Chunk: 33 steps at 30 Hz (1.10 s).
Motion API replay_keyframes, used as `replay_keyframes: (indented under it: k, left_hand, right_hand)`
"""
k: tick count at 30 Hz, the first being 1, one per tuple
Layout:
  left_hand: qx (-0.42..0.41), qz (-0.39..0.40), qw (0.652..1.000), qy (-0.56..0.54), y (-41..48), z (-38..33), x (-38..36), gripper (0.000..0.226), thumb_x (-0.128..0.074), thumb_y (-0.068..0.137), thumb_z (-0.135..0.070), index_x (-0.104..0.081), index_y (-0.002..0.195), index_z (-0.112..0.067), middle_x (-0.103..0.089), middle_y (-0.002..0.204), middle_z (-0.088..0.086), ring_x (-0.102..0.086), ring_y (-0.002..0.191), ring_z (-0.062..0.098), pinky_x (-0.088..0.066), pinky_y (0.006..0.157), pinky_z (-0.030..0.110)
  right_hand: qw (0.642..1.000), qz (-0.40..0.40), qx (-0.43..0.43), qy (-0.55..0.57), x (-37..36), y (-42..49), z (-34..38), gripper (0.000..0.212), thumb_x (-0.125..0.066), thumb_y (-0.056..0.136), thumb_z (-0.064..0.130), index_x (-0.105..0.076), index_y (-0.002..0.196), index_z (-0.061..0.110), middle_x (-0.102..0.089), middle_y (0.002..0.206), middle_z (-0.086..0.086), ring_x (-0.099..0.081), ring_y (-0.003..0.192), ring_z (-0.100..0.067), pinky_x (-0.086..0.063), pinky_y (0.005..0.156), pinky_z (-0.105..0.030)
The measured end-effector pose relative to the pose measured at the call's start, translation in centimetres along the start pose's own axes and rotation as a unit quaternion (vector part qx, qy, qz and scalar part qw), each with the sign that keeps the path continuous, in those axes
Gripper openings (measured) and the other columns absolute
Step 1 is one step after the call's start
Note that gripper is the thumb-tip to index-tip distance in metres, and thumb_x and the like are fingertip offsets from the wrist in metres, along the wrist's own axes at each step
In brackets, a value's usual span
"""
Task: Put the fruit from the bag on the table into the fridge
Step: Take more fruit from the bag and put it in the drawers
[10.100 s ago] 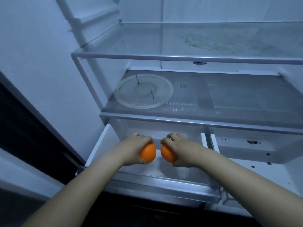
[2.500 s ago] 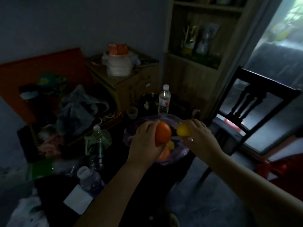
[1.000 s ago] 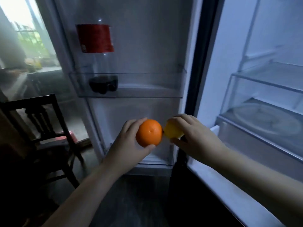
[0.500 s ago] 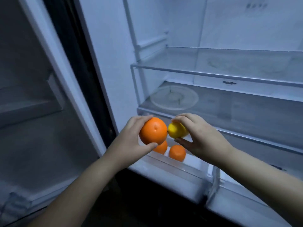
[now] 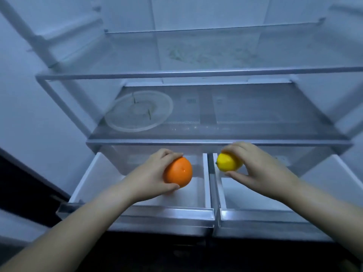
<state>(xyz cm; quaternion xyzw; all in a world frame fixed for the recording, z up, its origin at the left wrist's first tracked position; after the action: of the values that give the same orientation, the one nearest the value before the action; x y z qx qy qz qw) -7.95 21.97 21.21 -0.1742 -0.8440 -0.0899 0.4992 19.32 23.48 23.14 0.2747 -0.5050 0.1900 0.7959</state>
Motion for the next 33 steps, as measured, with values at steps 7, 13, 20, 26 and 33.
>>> replay_keyframes:
  k: [7, 13, 20, 26, 33]
  left_hand:
    - [-0.044, 0.079, 0.994, 0.055, 3.9, 0.8, -2.7, 0.068, -0.075, 0.071, -0.033, -0.039, 0.129, -0.028, -0.042, 0.129, -0.009, -0.041, 0.117, 0.011, -0.035, 0.093, 0.023]
    - [-0.056, 0.139, 0.981, 0.128, 6.1, 1.9, -4.7, 0.073, -0.069, 0.075, -0.043, -0.034, 0.137, -0.027, -0.039, 0.134, -0.005, -0.038, 0.122, 0.015, -0.04, 0.098, 0.033]
    - [-0.043, 0.169, 0.976, 0.133, 7.6, 2.9, -6.6, 0.073, -0.067, 0.079, -0.046, -0.032, 0.141, -0.027, -0.038, 0.134, -0.001, -0.034, 0.124, 0.018, -0.04, 0.097, 0.035]
    - [-0.051, 0.156, 0.978, 0.125, 7.8, 3.7, -8.2, 0.074, -0.067, 0.079, -0.046, -0.031, 0.142, -0.03, -0.037, 0.134, -0.003, -0.033, 0.123, 0.016, -0.037, 0.095, 0.031]
    - [-0.058, 0.144, 0.98, 0.122, 7.2, 4.4, -9.0, 0.075, -0.065, 0.08, -0.05, -0.03, 0.143, -0.029, -0.036, 0.138, -0.003, -0.033, 0.125, 0.015, -0.038, 0.096, 0.031]
  right_hand:
    - [0.995, 0.071, -0.066, -0.039, -1.6, -1.6, -2.8, 0.045, -0.066, 0.083, 0.041, -0.047, 0.124, 0.031, -0.049, 0.12, 0.014, -0.046, 0.108, -0.009, -0.037, 0.076, -0.023]
    - [0.978, 0.164, -0.116, -0.064, -3.5, -0.7, -4.7, 0.051, -0.062, 0.085, 0.045, -0.043, 0.129, 0.03, -0.047, 0.127, 0.009, -0.045, 0.116, -0.014, -0.046, 0.085, -0.034]
    - [0.943, 0.265, -0.165, -0.115, -6.7, 2.1, -6.5, 0.053, -0.064, 0.084, 0.043, -0.044, 0.128, 0.021, -0.048, 0.124, -0.002, -0.049, 0.11, -0.021, -0.045, 0.082, -0.033]
    - [0.931, 0.295, -0.166, -0.136, -9.4, 3.1, -6.7, 0.049, -0.063, 0.085, 0.035, -0.044, 0.125, 0.013, -0.049, 0.119, -0.009, -0.05, 0.106, -0.025, -0.041, 0.076, -0.033]
    - [0.943, 0.267, -0.153, -0.123, -11.5, 2.9, -7.5, 0.053, -0.067, 0.08, 0.041, -0.046, 0.122, 0.016, -0.052, 0.115, -0.008, -0.053, 0.101, -0.026, -0.051, 0.082, -0.043]
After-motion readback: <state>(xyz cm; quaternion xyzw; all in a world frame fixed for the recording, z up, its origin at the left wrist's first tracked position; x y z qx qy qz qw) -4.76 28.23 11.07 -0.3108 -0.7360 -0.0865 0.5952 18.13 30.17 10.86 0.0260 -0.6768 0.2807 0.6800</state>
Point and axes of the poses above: each hand's wrist, its own y-axis towards the middle knuckle, its own x-axis out of the back of the hand, z = x × y, the point moved 2 cm from there along y, towards the middle knuckle
